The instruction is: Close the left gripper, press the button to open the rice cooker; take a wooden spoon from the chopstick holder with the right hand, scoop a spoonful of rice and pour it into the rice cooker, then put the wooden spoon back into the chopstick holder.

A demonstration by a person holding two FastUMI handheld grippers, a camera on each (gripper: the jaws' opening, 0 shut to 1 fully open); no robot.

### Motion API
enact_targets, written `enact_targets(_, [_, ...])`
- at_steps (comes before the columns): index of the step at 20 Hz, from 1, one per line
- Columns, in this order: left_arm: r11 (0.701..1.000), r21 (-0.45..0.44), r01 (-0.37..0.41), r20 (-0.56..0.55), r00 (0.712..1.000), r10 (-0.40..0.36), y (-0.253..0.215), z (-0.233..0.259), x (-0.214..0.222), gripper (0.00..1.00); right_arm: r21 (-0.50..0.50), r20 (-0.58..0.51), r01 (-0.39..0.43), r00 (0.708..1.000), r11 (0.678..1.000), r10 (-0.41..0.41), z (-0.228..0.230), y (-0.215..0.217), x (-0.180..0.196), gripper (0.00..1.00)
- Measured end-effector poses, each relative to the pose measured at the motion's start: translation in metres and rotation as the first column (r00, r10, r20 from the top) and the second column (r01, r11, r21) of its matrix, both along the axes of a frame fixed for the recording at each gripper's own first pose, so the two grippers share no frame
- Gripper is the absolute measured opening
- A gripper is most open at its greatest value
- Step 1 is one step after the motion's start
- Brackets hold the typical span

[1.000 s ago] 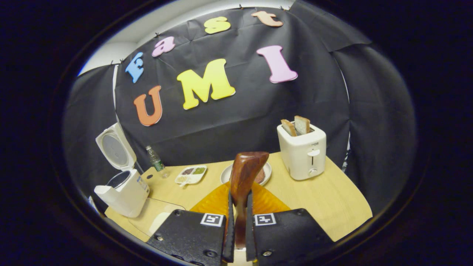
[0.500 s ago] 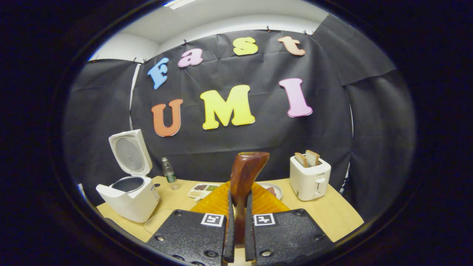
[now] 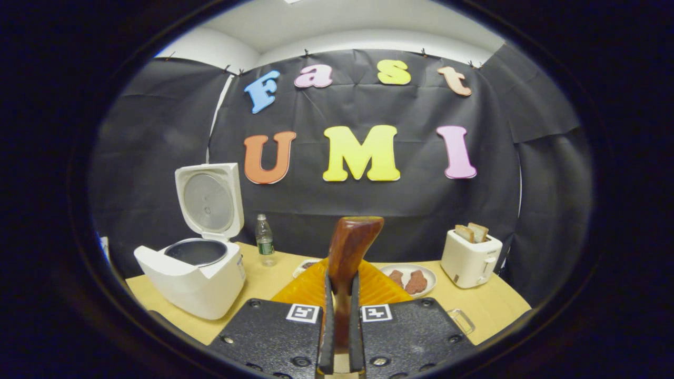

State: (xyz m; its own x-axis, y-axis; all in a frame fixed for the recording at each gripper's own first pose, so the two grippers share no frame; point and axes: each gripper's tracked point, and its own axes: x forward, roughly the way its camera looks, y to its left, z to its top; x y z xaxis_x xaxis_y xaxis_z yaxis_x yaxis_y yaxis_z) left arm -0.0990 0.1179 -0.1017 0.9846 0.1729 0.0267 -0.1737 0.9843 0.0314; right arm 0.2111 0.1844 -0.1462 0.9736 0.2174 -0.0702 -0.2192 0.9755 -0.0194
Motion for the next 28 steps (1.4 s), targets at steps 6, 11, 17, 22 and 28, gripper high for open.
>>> enact_targets(6, [1.0, -0.031, -0.001, 0.004, 1.0, 0.001, 0.009, -0.006, -0.008, 0.94, -0.081, -0.047, 0.02, 0.999, 0.997, -0.024, -0.049, 0.017, 0.013, 0.15])
enact_targets(11, [0.999, -0.046, -0.013, -0.006, 1.0, 0.013, 0.017, -0.009, -0.01, 0.94, -0.078, -0.078, 0.095, 0.992, 0.992, -0.101, -0.076, 0.008, 0.023, 0.14])
enact_targets(17, [0.998, -0.067, 0.0, -0.038, 0.999, -0.003, 0.013, -0.023, -0.004, 0.94, 0.027, -0.104, 0.109, 0.989, 0.994, -0.105, -0.087, 0.019, 0.012, 0.14])
enact_targets(22, [0.998, -0.068, -0.001, -0.045, 0.999, -0.002, 0.01, -0.022, -0.004, 0.94, 0.231, -0.217, 0.074, 0.976, 0.97, -0.022, -0.096, 0.035, 0.007, 0.14])
enact_targets(28, [0.997, -0.072, -0.002, -0.052, 0.999, -0.001, 0.008, -0.024, -0.007, 0.94, 0.479, -0.342, 0.077, 0.934, 0.875, 0.105, -0.105, 0.03, 0.011, 0.14])
